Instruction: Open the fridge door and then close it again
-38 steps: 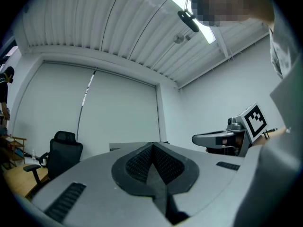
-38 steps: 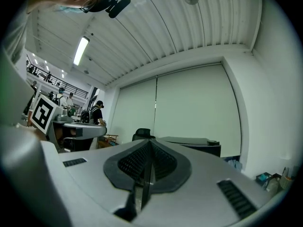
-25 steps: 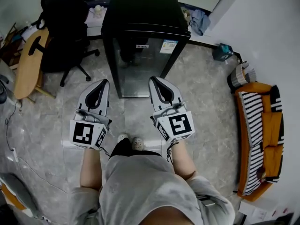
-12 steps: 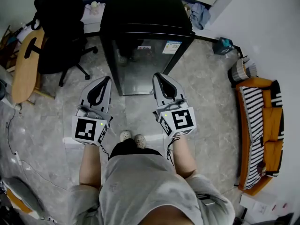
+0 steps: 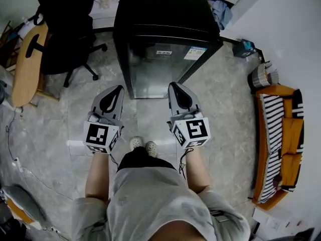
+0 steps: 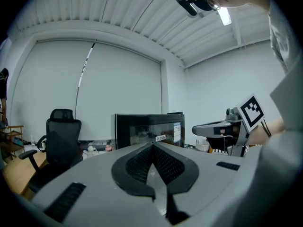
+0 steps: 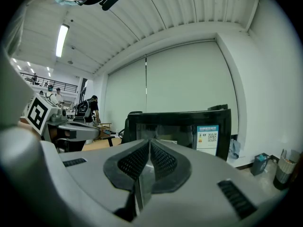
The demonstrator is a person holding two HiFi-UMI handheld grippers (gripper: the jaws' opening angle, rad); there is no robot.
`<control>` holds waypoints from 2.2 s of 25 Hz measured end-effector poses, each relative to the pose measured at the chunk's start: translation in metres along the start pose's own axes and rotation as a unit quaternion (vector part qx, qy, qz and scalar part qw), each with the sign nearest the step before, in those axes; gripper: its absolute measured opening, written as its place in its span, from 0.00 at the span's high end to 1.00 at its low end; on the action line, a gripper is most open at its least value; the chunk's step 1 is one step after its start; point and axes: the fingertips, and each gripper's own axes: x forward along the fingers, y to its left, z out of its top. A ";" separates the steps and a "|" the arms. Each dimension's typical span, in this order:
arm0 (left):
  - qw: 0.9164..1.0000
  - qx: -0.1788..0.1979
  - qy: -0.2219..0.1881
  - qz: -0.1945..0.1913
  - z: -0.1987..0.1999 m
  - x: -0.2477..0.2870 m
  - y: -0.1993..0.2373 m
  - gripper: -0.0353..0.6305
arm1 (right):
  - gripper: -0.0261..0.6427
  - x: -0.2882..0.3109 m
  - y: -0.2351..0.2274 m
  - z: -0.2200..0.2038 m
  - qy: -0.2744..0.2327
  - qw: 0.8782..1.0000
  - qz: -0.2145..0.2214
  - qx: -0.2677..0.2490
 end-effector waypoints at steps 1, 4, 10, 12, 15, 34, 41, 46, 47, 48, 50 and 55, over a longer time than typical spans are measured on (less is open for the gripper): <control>1.000 -0.006 0.006 -0.002 -0.006 0.002 0.003 0.93 | 0.92 0.003 0.001 -0.003 0.003 1.000 0.000 0.002; 1.000 -0.015 0.024 -0.007 -0.022 0.007 0.012 0.93 | 0.92 0.012 0.004 -0.011 0.012 1.000 -0.001 0.008; 0.998 -0.023 0.054 -0.024 -0.051 0.024 0.028 0.93 | 0.92 0.019 0.005 -0.020 0.021 1.000 -0.005 0.010; 0.997 -0.016 0.069 -0.029 -0.062 0.031 0.037 0.92 | 0.92 0.021 0.005 -0.020 0.022 1.000 -0.008 0.010; 0.995 -0.018 0.092 -0.037 -0.081 0.044 0.053 0.86 | 0.92 0.024 0.005 -0.020 0.024 1.000 -0.013 0.008; 0.981 -0.001 0.167 -0.098 -0.143 0.137 0.092 0.72 | 0.92 0.021 -0.019 -0.031 0.051 0.996 -0.073 -0.007; 0.982 -0.013 0.159 -0.102 -0.144 0.142 0.095 0.74 | 0.92 0.018 -0.023 -0.034 0.052 0.995 -0.087 -0.004; 0.979 -0.023 0.170 -0.111 -0.145 0.141 0.095 0.77 | 0.92 0.013 -0.017 -0.034 0.052 0.995 -0.085 -0.005; 0.979 -0.023 0.171 -0.109 -0.145 0.140 0.095 0.77 | 0.92 0.012 -0.016 -0.034 0.052 0.995 -0.084 -0.006; 0.979 -0.023 0.171 -0.107 -0.144 0.140 0.095 0.78 | 0.92 0.011 -0.016 -0.033 0.051 0.995 -0.084 -0.006; 0.979 -0.022 0.175 -0.098 -0.143 0.139 0.093 0.78 | 0.92 0.005 -0.017 -0.032 0.048 0.995 -0.085 -0.006; 0.980 -0.019 0.185 -0.075 -0.142 0.136 0.088 0.78 | 0.92 -0.009 -0.020 -0.028 0.041 0.996 -0.084 -0.005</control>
